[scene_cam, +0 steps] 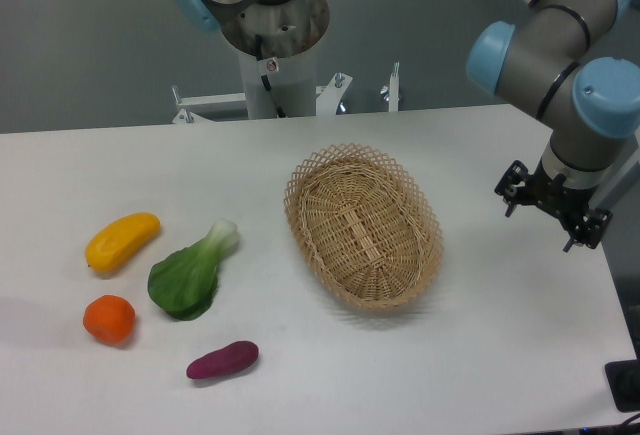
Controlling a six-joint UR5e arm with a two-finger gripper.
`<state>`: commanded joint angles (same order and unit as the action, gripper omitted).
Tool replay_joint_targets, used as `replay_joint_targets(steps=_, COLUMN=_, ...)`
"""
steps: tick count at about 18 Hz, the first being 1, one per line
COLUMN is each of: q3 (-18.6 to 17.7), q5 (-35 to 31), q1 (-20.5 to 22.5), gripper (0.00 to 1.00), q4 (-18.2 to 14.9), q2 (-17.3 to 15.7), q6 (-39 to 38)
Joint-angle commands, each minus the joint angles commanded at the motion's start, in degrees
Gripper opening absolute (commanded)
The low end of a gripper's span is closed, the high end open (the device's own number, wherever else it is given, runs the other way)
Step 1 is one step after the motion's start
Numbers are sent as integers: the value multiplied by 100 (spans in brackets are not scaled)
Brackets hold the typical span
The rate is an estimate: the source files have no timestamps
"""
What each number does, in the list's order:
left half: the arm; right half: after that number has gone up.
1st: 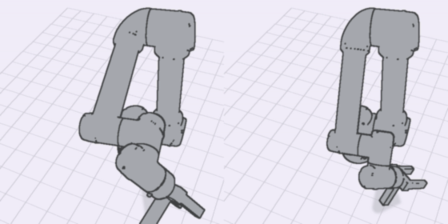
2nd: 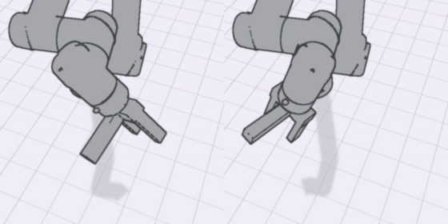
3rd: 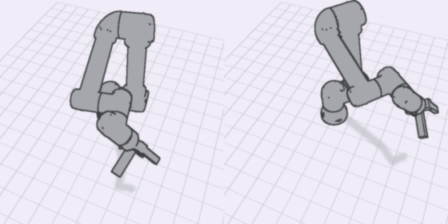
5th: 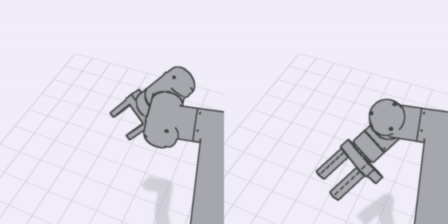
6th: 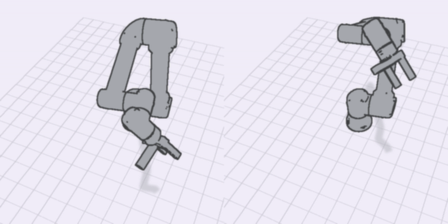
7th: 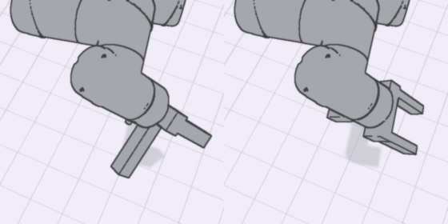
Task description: Pick up the green vegetable from the table
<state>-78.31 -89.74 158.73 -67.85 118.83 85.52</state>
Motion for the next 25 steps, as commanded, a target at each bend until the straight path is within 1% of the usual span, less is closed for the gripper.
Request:
replay_joint_targets(steps=5, q3=9, q5=9, q1=0, gripper=100, q4=0, q2=0, q6=-9)
replay_joint_targets(steps=8, q3=-26, q5=-9, q1=-9, gripper=100, q4=-44, q2=-61, q6=-35)
replay_joint_targets(steps=11, q3=-158, q5=17, q1=-61, gripper=100, q4=-61, q2=-158, q6=-140)
replay_joint_targets(steps=12, q3=-184, q5=70, q1=-79, gripper=100, q4=-79, q2=-202, q6=-193)
replay_joint_targets(steps=15, q3=-299, q5=465, q1=-114, gripper=100, q4=-298, q2=-377, q6=-386)
replay_joint_targets(steps=17, q3=-430, q5=510, q1=-263, gripper=100, q4=-386, q2=-474, q6=-509)
replay_joint_targets(steps=20, q3=-676, q5=519, q1=-561, gripper=100, q4=-378, q2=-589, q6=-685)
replay_joint_targets(steps=25, q3=-800, q5=562, q1=-1124, gripper=100, q4=-387, q2=-642, q6=-1326)
